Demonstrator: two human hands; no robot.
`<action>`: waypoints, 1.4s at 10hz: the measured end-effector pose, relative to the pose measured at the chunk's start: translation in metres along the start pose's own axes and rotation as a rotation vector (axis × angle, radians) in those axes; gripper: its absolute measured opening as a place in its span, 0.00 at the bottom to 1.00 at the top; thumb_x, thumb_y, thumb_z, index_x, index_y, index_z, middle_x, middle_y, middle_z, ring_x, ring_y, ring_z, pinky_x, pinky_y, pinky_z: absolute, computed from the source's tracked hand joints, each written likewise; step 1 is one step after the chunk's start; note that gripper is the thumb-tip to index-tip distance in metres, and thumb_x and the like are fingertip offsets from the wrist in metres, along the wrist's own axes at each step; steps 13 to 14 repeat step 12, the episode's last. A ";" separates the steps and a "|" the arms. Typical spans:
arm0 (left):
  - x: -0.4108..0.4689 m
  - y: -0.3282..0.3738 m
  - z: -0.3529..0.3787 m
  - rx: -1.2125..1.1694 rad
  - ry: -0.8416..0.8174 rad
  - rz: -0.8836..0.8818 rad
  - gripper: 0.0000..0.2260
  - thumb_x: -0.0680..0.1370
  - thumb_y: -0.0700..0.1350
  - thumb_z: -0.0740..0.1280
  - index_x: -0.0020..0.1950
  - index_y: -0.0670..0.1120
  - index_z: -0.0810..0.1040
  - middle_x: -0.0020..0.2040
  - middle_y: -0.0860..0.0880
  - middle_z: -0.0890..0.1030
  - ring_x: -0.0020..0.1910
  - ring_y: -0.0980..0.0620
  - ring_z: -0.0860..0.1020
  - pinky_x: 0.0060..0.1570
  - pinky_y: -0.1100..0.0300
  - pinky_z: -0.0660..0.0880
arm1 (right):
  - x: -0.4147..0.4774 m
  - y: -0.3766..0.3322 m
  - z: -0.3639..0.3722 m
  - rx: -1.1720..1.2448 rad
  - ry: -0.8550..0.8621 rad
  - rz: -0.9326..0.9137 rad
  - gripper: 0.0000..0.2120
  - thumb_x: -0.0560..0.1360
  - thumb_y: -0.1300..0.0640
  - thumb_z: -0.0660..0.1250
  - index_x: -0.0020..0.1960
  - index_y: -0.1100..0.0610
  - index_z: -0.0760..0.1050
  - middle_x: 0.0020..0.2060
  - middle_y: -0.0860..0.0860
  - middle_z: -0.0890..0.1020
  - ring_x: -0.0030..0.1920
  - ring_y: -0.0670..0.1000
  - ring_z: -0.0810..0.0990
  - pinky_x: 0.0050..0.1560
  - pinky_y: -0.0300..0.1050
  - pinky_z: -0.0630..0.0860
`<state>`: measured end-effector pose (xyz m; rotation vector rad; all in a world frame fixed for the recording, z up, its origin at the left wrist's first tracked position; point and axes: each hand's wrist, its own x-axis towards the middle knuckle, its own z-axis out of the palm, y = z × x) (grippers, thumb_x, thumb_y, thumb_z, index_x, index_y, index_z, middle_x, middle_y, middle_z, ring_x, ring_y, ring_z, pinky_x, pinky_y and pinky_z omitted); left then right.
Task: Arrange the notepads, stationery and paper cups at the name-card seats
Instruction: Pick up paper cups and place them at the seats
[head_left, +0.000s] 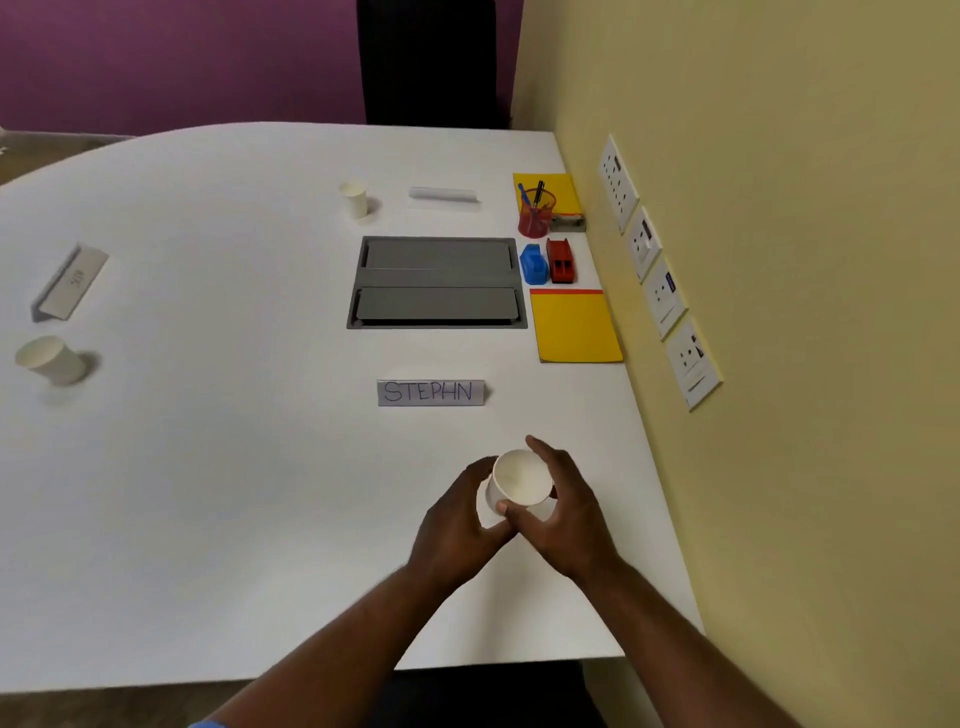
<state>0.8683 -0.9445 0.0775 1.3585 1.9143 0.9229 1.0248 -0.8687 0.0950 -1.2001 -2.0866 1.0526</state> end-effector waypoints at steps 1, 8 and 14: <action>0.039 -0.026 0.032 0.143 -0.019 0.012 0.38 0.71 0.71 0.70 0.78 0.64 0.60 0.75 0.66 0.68 0.73 0.63 0.68 0.67 0.68 0.66 | 0.042 0.044 -0.005 -0.008 0.051 0.016 0.41 0.69 0.42 0.77 0.77 0.46 0.63 0.66 0.42 0.73 0.63 0.39 0.72 0.56 0.25 0.70; 0.105 -0.134 0.111 0.597 0.036 0.029 0.51 0.73 0.79 0.56 0.85 0.47 0.48 0.85 0.46 0.46 0.84 0.45 0.46 0.80 0.44 0.45 | 0.248 0.170 0.049 0.017 0.221 0.084 0.42 0.70 0.49 0.80 0.78 0.54 0.63 0.73 0.54 0.70 0.71 0.55 0.70 0.65 0.47 0.76; 0.105 -0.137 0.115 0.589 0.044 0.038 0.52 0.73 0.79 0.57 0.85 0.47 0.48 0.85 0.47 0.47 0.84 0.45 0.47 0.79 0.43 0.47 | 0.248 0.179 0.057 0.089 0.220 0.107 0.51 0.68 0.55 0.82 0.81 0.56 0.54 0.76 0.55 0.67 0.72 0.50 0.68 0.69 0.46 0.71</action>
